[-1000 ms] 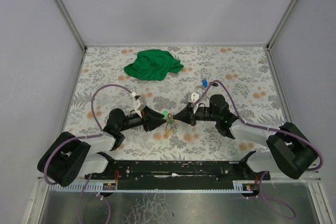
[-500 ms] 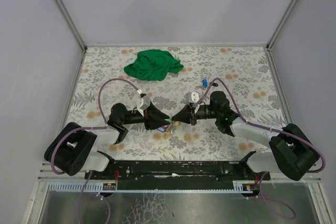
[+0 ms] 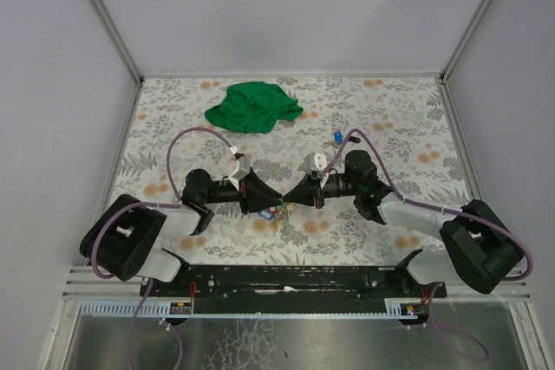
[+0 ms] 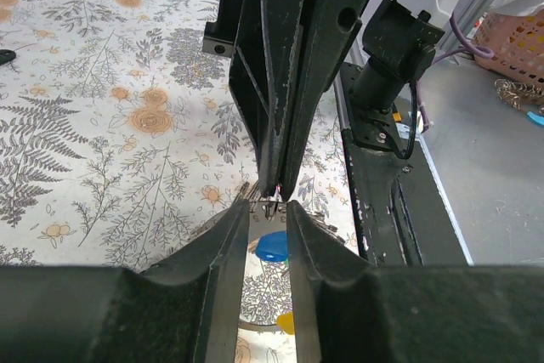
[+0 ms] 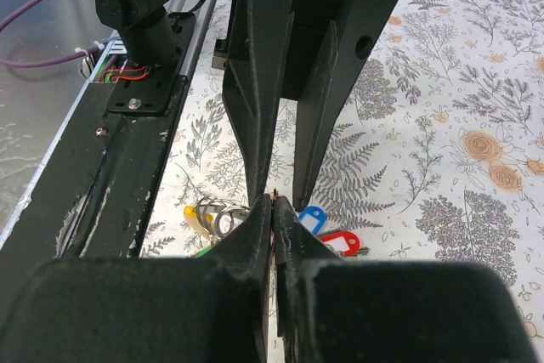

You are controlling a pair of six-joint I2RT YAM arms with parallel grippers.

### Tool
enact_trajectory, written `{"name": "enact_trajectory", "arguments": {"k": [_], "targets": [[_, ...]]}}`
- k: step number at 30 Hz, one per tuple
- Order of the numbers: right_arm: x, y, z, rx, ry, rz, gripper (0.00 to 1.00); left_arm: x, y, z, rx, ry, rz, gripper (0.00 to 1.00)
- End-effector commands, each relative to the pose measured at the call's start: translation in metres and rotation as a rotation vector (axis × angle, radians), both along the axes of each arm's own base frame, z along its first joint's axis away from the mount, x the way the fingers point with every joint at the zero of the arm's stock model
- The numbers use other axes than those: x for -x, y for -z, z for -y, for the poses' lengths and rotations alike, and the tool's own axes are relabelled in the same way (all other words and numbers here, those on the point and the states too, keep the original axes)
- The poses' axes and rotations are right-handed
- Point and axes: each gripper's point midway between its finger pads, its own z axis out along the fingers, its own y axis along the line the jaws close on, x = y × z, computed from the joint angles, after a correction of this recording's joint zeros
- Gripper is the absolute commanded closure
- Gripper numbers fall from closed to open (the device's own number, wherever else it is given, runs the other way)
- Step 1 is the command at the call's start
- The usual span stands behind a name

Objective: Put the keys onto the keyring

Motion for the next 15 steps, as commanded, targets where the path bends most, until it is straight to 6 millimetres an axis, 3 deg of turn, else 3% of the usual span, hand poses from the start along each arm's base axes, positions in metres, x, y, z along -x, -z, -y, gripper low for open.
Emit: {"name": "enact_trajectory", "arguments": {"k": [1,8,15], "targets": [[-0.007,-0.037,-0.009,-0.096,-0.032,0.102,0.99,-0.007,-0.015,0.002,0.034,0.003,0.07,0.79],[-0.007,-0.035,-0.008,-0.091,-0.024,0.095,0.97,-0.01,-0.011,0.002,0.008,-0.004,0.067,1.0],[-0.009,-0.013,0.013,0.063,0.064,0.123,0.7,-0.025,0.002,-0.003,-0.136,-0.103,0.068,1.0]]}}
